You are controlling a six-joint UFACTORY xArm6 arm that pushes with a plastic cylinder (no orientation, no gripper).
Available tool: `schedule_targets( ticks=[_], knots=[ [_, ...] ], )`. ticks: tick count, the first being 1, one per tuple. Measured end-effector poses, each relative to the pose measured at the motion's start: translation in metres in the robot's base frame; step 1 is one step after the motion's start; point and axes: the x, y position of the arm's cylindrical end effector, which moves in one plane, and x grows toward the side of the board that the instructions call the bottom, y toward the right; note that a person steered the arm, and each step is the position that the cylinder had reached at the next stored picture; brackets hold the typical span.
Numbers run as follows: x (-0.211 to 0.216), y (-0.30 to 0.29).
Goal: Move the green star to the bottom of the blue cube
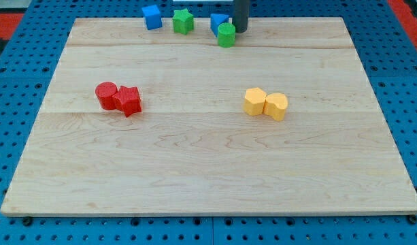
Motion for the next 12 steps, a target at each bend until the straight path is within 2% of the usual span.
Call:
schedule_targets(
  ticks=[1,2,4,5,7,9,11,12],
  knots=[
    [-0.002,0.010],
    [-0.037,0.025],
    [-0.037,0.006],
    [-0.037,-0.026],
    [-0.036,-0.151],
    [-0.038,-0.208],
    [-0.036,-0.186],
    [-0.021,-0.186]
  ],
)
